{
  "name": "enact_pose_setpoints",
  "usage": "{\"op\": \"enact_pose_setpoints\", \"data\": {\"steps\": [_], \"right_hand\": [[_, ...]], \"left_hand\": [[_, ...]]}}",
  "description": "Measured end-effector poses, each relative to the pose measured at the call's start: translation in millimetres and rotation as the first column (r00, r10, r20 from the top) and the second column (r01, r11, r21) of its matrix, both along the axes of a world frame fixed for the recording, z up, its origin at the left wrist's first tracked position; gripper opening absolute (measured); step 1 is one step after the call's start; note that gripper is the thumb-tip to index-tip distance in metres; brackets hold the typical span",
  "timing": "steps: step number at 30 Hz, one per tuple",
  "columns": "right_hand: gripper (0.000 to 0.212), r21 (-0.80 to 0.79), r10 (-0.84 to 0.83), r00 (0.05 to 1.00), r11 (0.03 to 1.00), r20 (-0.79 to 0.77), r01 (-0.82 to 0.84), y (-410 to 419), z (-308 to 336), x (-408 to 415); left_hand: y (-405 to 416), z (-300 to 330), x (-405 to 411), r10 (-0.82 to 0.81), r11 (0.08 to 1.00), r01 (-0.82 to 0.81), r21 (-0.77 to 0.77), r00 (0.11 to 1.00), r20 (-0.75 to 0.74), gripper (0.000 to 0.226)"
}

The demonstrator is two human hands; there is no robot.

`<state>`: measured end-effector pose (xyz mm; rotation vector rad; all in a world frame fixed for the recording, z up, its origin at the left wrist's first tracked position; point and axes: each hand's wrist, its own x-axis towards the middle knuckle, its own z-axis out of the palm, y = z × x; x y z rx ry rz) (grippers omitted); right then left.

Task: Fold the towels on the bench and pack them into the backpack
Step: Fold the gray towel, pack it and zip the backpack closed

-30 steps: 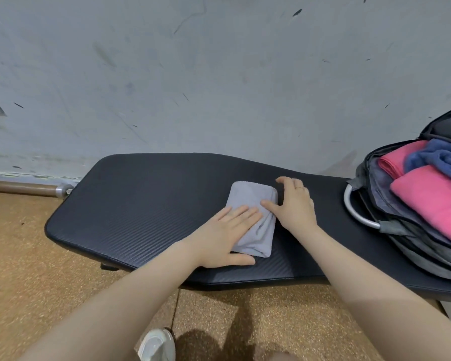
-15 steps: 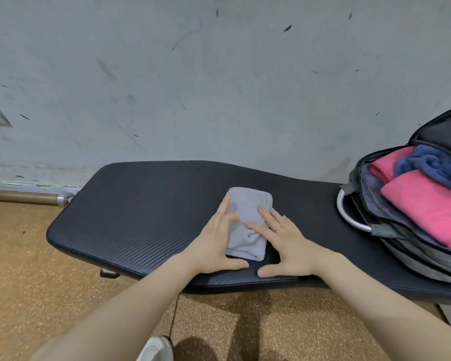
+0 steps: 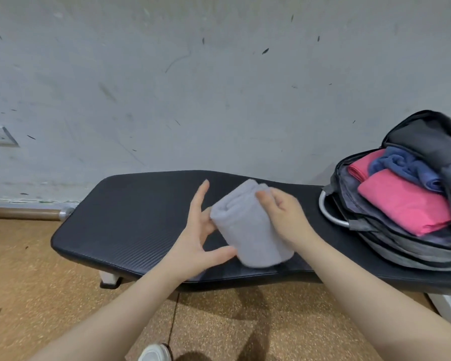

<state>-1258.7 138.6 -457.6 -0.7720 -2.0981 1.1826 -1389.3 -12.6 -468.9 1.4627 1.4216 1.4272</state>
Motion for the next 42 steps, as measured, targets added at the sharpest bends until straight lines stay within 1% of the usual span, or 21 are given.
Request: {"op": "enact_pose_setpoints", "data": {"steps": [2,4,5,6,7,9,10,13,15,16,18,20,22,25,27,30,32,36,38,40,42], "right_hand": [[0.065,-0.264,-0.098,0.992,0.962,-0.079,0.074,3.4,6.5,6.9],[0.077,-0.46,-0.156,0.982,0.883,-0.102,0.093,5.2,14.3,16.1],[0.083,-0.502,-0.165,0.982,0.859,-0.094,0.097,4.4,18.9,20.2],[0.083,-0.524,-0.176,0.981,0.845,-0.083,0.108,3.7,22.8,25.1],[0.074,-0.537,-0.188,0.979,0.835,-0.075,0.12,4.8,24.2,30.9],[0.052,-0.594,-0.144,0.986,0.802,-0.083,0.068,8.0,27.7,43.0],[0.047,-0.642,-0.106,0.989,0.766,-0.099,0.017,9.6,29.4,50.1],[0.033,-0.67,0.05,0.989,0.731,-0.136,-0.129,10.8,32.2,61.7],[0.04,-0.664,0.084,0.987,0.732,-0.134,-0.152,14.8,30.8,62.3],[0.044,-0.672,0.055,0.989,0.727,-0.14,-0.136,16.3,32.2,59.7],[0.046,-0.675,-0.057,0.986,0.735,-0.155,-0.064,21.3,32.8,52.3],[0.044,-0.622,-0.128,0.987,0.782,-0.094,0.042,26.4,35.4,41.6],[0.037,-0.548,-0.195,0.98,0.825,-0.043,0.14,29.3,36.3,33.3],[0.024,-0.469,-0.343,0.939,0.834,-0.026,0.292,35.0,30.2,28.9],[0.02,-0.32,-0.423,0.906,0.858,0.0,0.401,43.8,28.8,34.8],[0.028,-0.142,-0.462,0.885,0.873,0.06,0.466,56.6,38.6,48.2],[0.033,-0.008,-0.497,0.853,0.863,0.157,0.504,66.2,46.7,57.2],[0.032,0.218,-0.652,0.7,0.758,0.292,0.615,82.3,60.2,78.7],[0.025,0.382,-0.749,0.566,0.662,0.344,0.644,87.2,62.4,93.8],[0.021,0.586,-0.82,0.419,0.572,0.39,0.573,89.6,62.7,110.9],[0.021,0.713,-0.849,0.325,0.527,0.416,0.463,96.1,63.1,130.8]], "left_hand": [[4.5,16.4,15.8,-0.062,0.998,0.063,0.031,0.997,-0.035,0.107],[12.3,25.9,32.0,-0.063,0.998,0.064,-0.003,0.985,-0.163,0.095],[17.3,27.0,39.1,-0.045,0.999,0.042,-0.017,0.974,-0.222,0.084],[22.5,26.3,45.0,-0.026,0.999,0.019,-0.032,0.969,-0.244,0.07],[27.0,25.3,50.1,-0.008,0.999,-0.002,-0.046,0.974,-0.227,0.058],[34.7,23.2,57.2,0.045,0.996,-0.055,-0.065,0.987,-0.154,0.04],[38.1,23.0,59.5,0.08,0.993,-0.089,-0.071,0.99,-0.12,0.034],[47.5,25.0,62.4,0.157,0.983,-0.157,-0.094,0.988,-0.005,0.034],[51.4,27.7,60.9,0.127,0.987,-0.109,-0.121,0.981,0.148,0.039],[52.6,28.7,59.3,0.097,0.989,-0.065,-0.131,0.963,0.251,0.042],[54.0,31.6,55.6,0.058,0.992,0.004,-0.127,0.876,0.479,0.048],[59.2,31.5,49.6,0.059,0.994,0.01,-0.112,0.802,0.594,0.048],[71.3,33.1,43.7,0.056,0.992,0.022,-0.122,0.798,0.601,0.049],[97.6,33.3,40.0,0.012,0.987,0.083,-0.135,0.813,0.583,0.056],[116.8,30.0,43.2,-0.027,0.98,0.141,-0.14,0.793,0.609,0.06],[141.7,25.7,49.2,-0.073,0.962,0.232,-0.146,0.732,0.678,0.063],[158.8,27.8,49.7,-0.079,0.953,0.261,-0.155,0.707,0.703,0.061],[193.4,41.4,53.0,-0.108,0.933,0.317,-0.171,0.699,0.707,0.062],[212.2,47.6,58.6,-0.139,0.923,0.349,-0.163,0.696,0.704,0.062],[228.7,51.6,68.3,-0.165,0.913,0.38,-0.148,0.677,0.717,0.061],[241.5,52.9,80.2,-0.179,0.906,0.398,-0.14,0.662,0.727,0.061]]}}
